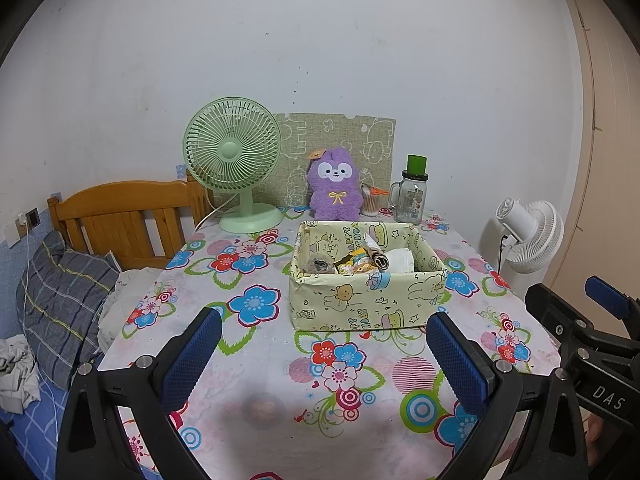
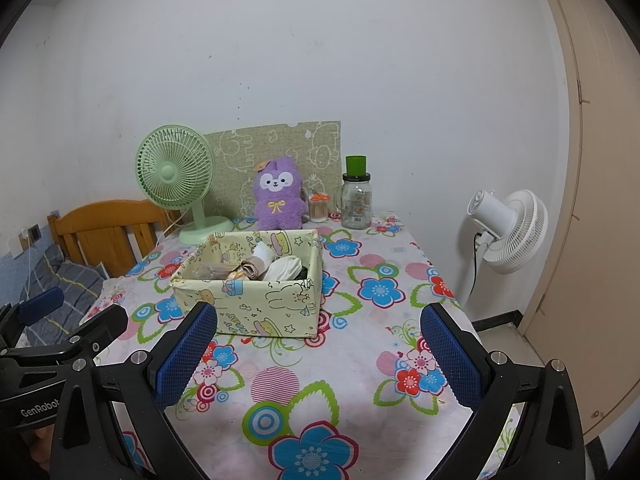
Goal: Organize soft objects
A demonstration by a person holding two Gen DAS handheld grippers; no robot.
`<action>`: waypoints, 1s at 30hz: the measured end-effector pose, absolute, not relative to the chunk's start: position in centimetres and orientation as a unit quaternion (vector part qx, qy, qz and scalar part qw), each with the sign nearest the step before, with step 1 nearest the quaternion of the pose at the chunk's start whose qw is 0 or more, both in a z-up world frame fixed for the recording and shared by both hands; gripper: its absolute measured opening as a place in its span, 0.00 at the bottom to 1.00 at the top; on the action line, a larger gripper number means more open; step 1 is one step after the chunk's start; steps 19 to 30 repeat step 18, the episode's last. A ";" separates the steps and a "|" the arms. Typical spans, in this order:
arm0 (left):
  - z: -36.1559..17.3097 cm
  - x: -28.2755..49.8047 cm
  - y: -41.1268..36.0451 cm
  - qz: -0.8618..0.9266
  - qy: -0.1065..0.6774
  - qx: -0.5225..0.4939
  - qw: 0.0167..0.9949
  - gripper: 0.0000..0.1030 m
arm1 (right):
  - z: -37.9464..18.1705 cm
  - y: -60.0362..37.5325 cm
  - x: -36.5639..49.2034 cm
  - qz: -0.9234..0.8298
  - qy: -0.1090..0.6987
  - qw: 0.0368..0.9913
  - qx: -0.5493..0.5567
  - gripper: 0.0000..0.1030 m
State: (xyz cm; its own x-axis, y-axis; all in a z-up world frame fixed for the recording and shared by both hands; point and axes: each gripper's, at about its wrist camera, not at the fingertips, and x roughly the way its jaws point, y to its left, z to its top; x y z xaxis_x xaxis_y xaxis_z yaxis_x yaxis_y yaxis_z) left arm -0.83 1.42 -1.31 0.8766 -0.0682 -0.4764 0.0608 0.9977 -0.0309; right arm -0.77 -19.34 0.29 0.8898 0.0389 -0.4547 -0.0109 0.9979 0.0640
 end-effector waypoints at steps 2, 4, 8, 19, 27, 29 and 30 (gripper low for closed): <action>-1.3 -0.8 1.4 -0.034 0.246 -0.007 0.969 1.00 | 0.3 -19.3 -0.8 0.013 0.234 0.972 0.029 1.00; -1.3 -0.9 1.4 -0.034 0.246 -0.007 0.969 1.00 | 0.3 -19.3 -0.8 0.012 0.233 0.972 0.029 1.00; -1.3 -0.9 1.4 -0.034 0.246 -0.006 0.969 1.00 | 0.3 -19.3 -0.9 0.010 0.231 0.972 0.030 1.00; -1.4 -1.0 1.4 -0.032 0.245 -0.004 0.969 1.00 | 0.3 -19.2 -1.1 0.010 0.226 0.974 0.030 1.00; -1.4 -1.0 1.4 -0.032 0.245 -0.004 0.969 1.00 | 0.3 -19.2 -1.1 0.010 0.226 0.974 0.030 1.00; -1.4 -1.0 1.4 -0.032 0.245 -0.004 0.969 1.00 | 0.3 -19.2 -1.1 0.010 0.226 0.974 0.030 1.00; -1.4 -1.0 1.4 -0.032 0.245 -0.004 0.969 1.00 | 0.3 -19.2 -1.1 0.010 0.226 0.974 0.030 1.00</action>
